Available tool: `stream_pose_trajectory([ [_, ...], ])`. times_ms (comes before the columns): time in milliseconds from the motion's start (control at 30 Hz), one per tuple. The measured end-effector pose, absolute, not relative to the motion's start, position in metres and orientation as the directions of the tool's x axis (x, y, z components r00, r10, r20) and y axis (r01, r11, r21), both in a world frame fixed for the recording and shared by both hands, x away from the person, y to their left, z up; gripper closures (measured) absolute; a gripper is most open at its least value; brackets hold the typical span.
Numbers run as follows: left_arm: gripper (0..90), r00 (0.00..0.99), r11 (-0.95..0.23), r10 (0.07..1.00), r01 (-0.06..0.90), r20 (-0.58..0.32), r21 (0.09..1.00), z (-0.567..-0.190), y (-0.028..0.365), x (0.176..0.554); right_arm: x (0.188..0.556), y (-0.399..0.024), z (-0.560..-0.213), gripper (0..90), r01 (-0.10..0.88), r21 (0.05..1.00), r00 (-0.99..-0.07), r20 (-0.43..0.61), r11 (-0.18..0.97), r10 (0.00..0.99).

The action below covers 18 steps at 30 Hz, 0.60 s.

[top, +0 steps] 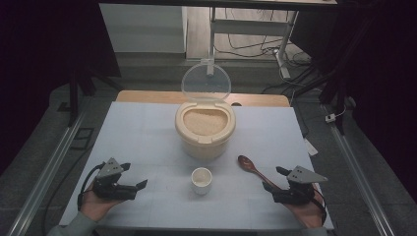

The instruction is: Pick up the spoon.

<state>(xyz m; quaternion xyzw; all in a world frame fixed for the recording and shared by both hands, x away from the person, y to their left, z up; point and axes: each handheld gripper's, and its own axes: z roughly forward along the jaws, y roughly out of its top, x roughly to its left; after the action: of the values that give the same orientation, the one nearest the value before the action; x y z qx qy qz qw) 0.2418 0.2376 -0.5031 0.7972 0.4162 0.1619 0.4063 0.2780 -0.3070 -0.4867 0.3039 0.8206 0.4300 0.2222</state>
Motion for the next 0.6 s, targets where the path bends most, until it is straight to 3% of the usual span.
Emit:
stream_pose_trajectory([
  [600, 10.4, 0.615, -0.333, 0.783, 0.543, -0.095, 0.771, -0.5036, 0.2321, 0.2407, 0.2767, -0.3049, -0.4858, 25.7, 0.311, 0.829, -0.718, -0.116, 0.465, 0.686],
])
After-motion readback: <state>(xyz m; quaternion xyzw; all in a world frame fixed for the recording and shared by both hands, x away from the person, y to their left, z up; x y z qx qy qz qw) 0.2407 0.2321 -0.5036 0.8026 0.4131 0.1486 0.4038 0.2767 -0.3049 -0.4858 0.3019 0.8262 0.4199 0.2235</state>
